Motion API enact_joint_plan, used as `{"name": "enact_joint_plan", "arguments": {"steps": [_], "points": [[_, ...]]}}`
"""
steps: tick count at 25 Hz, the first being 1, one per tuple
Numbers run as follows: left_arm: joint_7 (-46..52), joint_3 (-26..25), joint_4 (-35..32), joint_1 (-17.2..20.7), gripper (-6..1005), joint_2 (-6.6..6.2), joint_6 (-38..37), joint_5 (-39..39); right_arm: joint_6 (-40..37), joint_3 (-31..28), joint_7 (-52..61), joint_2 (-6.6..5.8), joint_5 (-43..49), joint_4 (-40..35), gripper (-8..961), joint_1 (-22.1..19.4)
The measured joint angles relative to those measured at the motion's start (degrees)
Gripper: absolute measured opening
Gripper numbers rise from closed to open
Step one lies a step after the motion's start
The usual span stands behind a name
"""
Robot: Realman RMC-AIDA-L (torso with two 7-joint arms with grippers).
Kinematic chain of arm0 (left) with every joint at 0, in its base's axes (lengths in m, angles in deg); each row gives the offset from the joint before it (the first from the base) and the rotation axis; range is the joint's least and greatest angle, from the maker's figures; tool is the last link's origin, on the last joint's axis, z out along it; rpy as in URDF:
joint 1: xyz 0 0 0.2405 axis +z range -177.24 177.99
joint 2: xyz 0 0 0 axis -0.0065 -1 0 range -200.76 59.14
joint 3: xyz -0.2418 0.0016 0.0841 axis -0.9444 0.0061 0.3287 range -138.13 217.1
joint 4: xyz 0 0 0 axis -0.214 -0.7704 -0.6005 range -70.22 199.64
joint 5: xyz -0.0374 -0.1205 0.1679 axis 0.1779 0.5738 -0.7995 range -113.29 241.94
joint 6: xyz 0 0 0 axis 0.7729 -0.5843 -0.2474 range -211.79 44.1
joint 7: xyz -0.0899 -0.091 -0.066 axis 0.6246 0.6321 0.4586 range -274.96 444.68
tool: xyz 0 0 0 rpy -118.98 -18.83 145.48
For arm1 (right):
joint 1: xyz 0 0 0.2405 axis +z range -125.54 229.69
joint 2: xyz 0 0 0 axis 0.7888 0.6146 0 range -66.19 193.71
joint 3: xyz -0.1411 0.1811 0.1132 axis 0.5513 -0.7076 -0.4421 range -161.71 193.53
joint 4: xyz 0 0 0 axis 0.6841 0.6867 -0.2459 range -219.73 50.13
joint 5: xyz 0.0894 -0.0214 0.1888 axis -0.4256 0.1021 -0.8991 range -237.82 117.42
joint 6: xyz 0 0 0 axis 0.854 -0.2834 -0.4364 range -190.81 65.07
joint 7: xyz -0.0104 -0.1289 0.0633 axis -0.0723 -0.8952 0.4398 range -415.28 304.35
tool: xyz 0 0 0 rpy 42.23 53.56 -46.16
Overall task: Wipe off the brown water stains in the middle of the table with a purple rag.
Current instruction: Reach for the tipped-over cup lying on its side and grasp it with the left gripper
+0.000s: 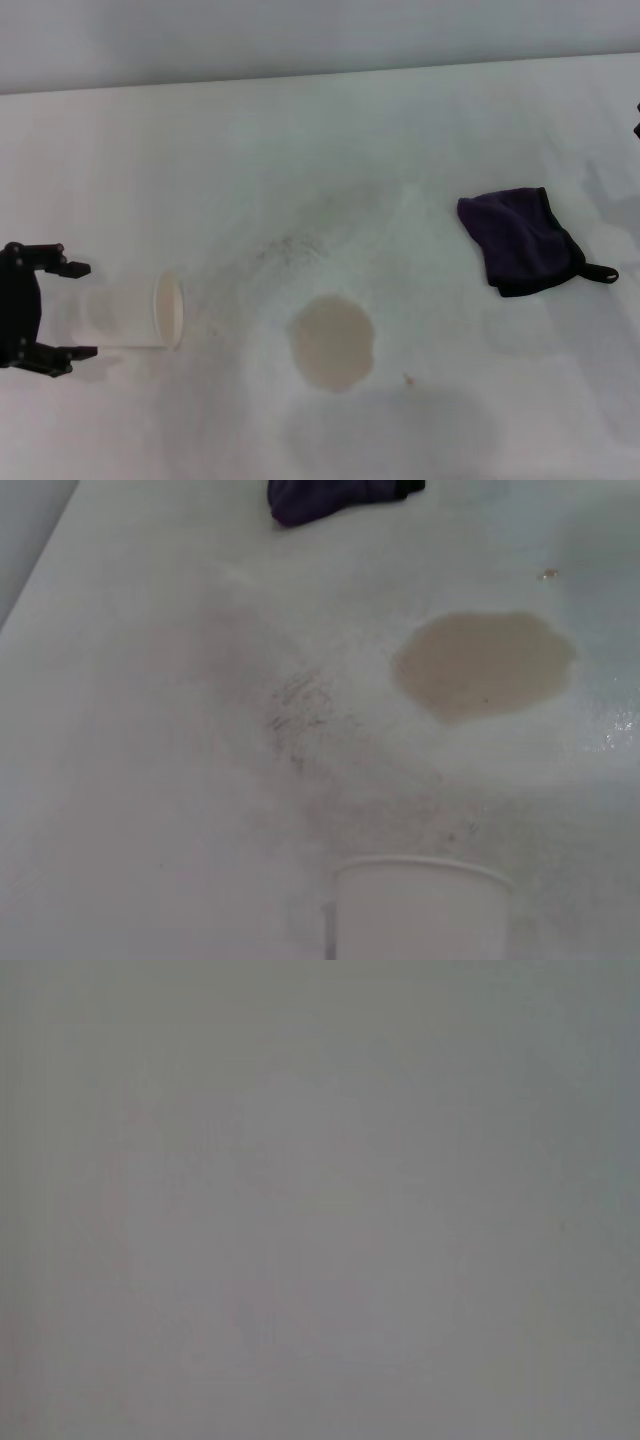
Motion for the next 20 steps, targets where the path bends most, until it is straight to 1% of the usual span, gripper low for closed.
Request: {"name": "enact_joint_plan", "arguments": {"steps": [12,19,20], "points": [[-3.7,1.3,5.5,0.1,892,0.39,5.7,-0.4,2.6,0.0,0.0,0.00,-0.1,1.1,874,-1.1],[-6.7,1.4,7.6,0.4,892,0.59,7.4,2.6,3.1,0.2,0.0,0.00,0.0,1.8,874,-1.2],[-7.3,1.5,8.7,0.1,892,0.60,8.3,3.3,3.1,0.3,0.0,0.00,0.0,1.8,874,-1.2]]}}
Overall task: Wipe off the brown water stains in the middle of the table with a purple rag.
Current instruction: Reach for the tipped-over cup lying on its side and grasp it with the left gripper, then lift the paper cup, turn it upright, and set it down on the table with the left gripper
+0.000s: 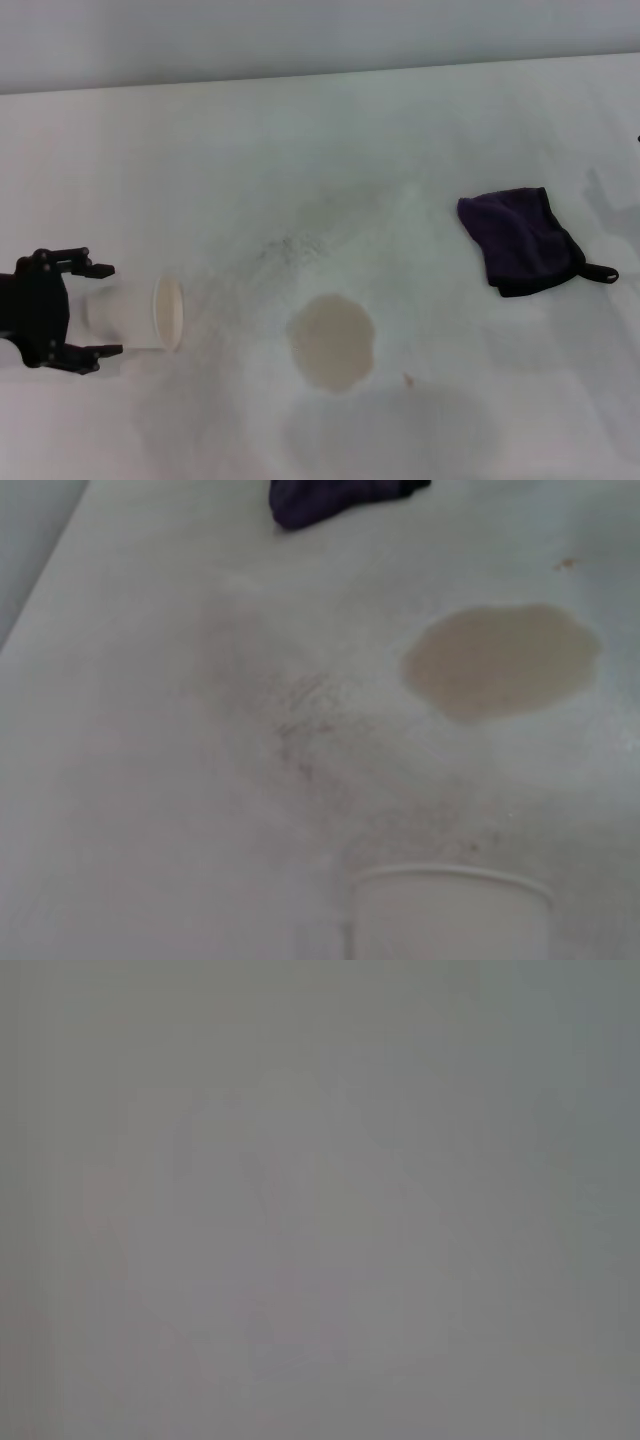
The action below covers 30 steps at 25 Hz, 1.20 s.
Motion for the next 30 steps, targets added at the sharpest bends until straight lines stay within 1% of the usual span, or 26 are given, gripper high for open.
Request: {"name": "enact_joint_plan", "arguments": {"steps": [11,21,23,26,30], "points": [[-2.4,2.4,5.9,-0.4,893,0.07,5.8,1.6,-0.1,0.1,0.0,-0.07,0.0,0.7,874,-0.3],[-6.3,2.4,7.6,-0.4,786,0.08,6.0,5.4,-0.5,0.0,0.0,-0.09,0.0,0.7,873,-0.5],[-6.5,2.3,8.4,-0.4,778,0.09,6.0,6.4,-0.5,0.3,0.0,-0.09,0.0,0.7,873,-0.5],[-6.5,2.1,8.8,-0.3,766,0.04,6.0,8.9,-0.1,0.4,0.0,-0.09,0.1,0.5,873,-0.4],[-6.9,1.9,8.6,1.2,749,-0.05,5.8,16.1,0.5,1.2,0.0,-0.09,0.2,0.1,873,-0.3]]}}
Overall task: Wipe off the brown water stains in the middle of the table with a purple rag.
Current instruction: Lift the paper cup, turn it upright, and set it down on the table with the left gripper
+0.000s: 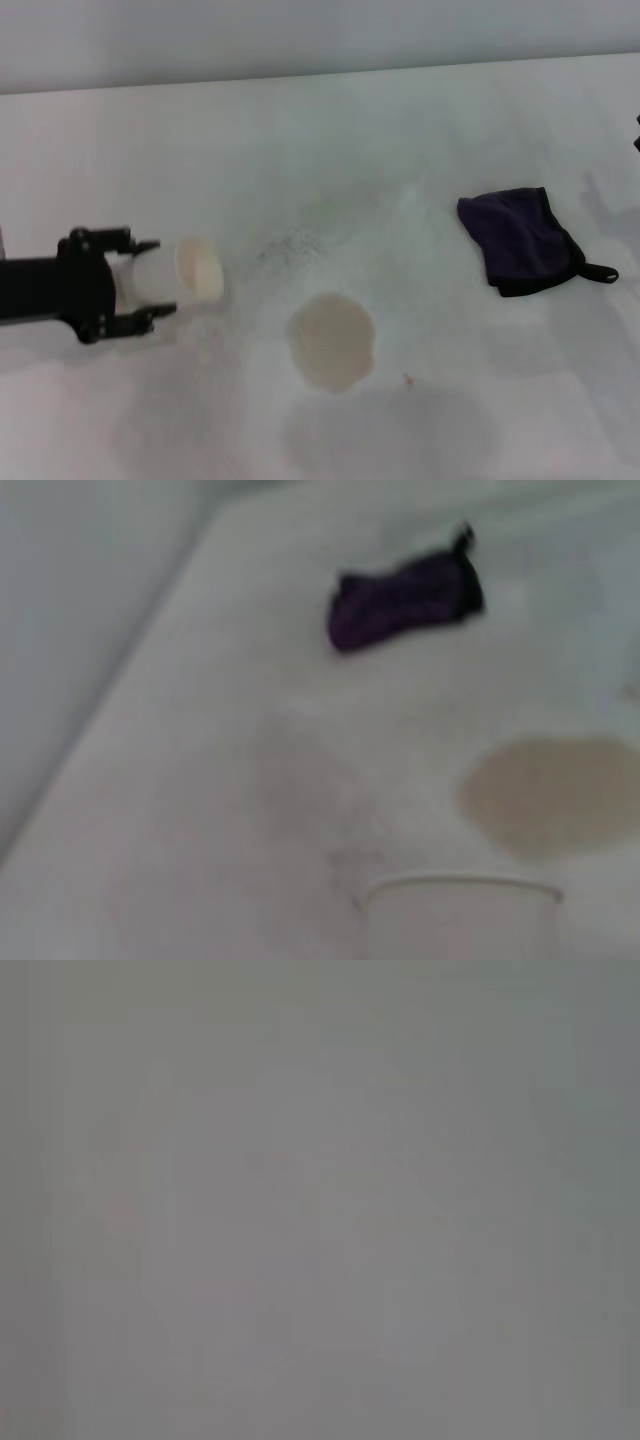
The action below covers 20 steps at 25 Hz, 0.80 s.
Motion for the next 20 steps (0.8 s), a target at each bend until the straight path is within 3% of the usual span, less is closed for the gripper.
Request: {"name": "enact_joint_plan", "arguments": {"steps": [8,13,20], "points": [[-2.3,-1.7,7.2,1.4,686,-0.07,-0.7,19.8,-0.1,2.8,-0.2,-0.08,1.0,-2.9,873,0.7],[-7.7,-2.3,19.5,1.0,676,-0.07,-1.7,35.0,-0.2,4.3,0.7,-0.04,2.3,-4.0,873,2.1],[-16.2,-2.0,34.7,1.2,679,0.17,-1.9,47.5,-1.1,6.3,1.0,0.08,4.9,-5.3,873,4.2]]}}
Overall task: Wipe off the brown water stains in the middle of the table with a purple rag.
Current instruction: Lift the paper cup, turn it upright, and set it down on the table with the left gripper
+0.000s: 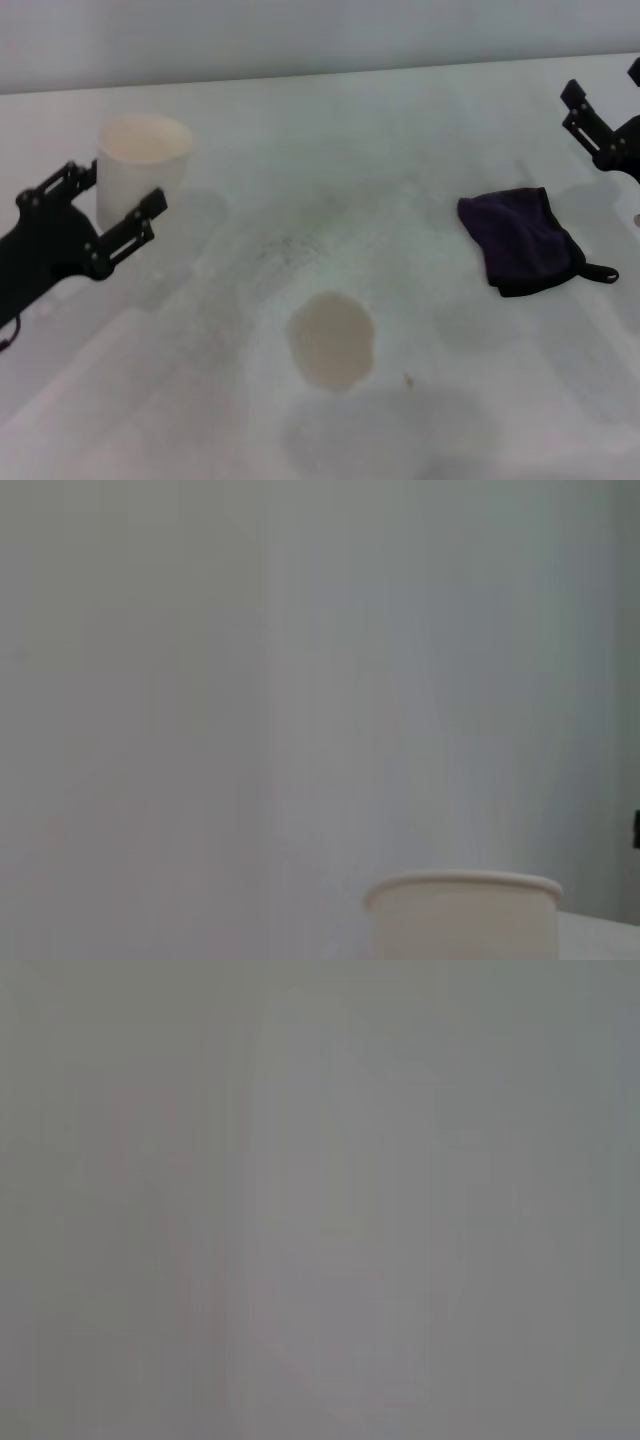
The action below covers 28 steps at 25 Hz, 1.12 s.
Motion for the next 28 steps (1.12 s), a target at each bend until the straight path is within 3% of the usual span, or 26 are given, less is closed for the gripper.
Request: {"name": "enact_joint_plan", "arguments": {"steps": [4,11,28], "points": [[-4.2,-0.2,7.1,0.1,680,0.13,0.0,2.2,0.1,1.1,0.0,0.01,0.9,-1.4,873,0.1],[-9.2,-0.3,14.0,0.1,682,0.24,0.9,3.6,0.6,1.8,0.0,-0.01,1.1,-1.7,873,-0.7],[-16.4,-0.1,19.5,-1.1,687,0.53,4.9,3.8,1.9,2.2,0.0,-0.16,1.1,-3.0,872,-2.8]]}}
